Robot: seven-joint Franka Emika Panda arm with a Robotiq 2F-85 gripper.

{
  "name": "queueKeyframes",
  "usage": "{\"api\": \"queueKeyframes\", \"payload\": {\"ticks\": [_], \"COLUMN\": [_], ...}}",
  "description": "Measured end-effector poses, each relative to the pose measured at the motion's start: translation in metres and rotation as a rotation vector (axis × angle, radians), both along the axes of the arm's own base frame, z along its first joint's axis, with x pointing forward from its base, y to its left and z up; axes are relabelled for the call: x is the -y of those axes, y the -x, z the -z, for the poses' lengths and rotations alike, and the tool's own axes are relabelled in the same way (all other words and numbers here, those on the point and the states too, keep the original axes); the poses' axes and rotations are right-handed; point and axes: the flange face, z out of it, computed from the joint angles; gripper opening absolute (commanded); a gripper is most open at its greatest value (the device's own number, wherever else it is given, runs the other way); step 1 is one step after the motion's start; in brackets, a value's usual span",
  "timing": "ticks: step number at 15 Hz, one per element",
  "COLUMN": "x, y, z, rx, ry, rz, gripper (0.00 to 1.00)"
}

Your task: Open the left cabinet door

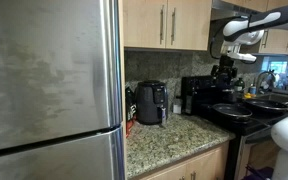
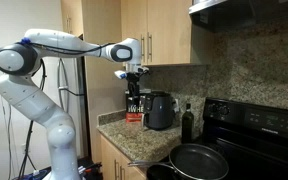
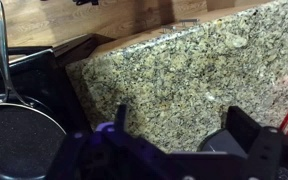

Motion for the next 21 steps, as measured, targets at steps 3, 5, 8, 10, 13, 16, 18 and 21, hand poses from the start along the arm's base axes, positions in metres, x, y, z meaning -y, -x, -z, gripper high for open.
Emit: {"api": "queueKeyframes", "payload": {"ticks": [3, 5, 8, 10, 13, 16, 18, 21], "x": [0.000, 0.000, -0.002, -0.029, -0.110, -0.164, -0.170, -0.171], "y": [0.000, 0.000, -0.001, -0.010, -0.021, -0.006, 0.002, 0.001], "z": [0.000, 0.000, 0.000, -0.008, -0.055, -0.121, -0.140, -0.140], "rx": [0.000, 0.000, 0.000, 0.017, 0.107, 0.249, 0.287, 0.293], "ry": [0.000, 0.000, 0.003, 0.030, 0.098, 0.143, 0.149, 0.146], "rz": [0.000, 0.000, -0.004, -0.075, -0.233, -0.337, -0.350, -0.351], "gripper": [1.00, 1.00, 1.00, 1.00, 1.00, 1.00, 1.00, 1.00]}}
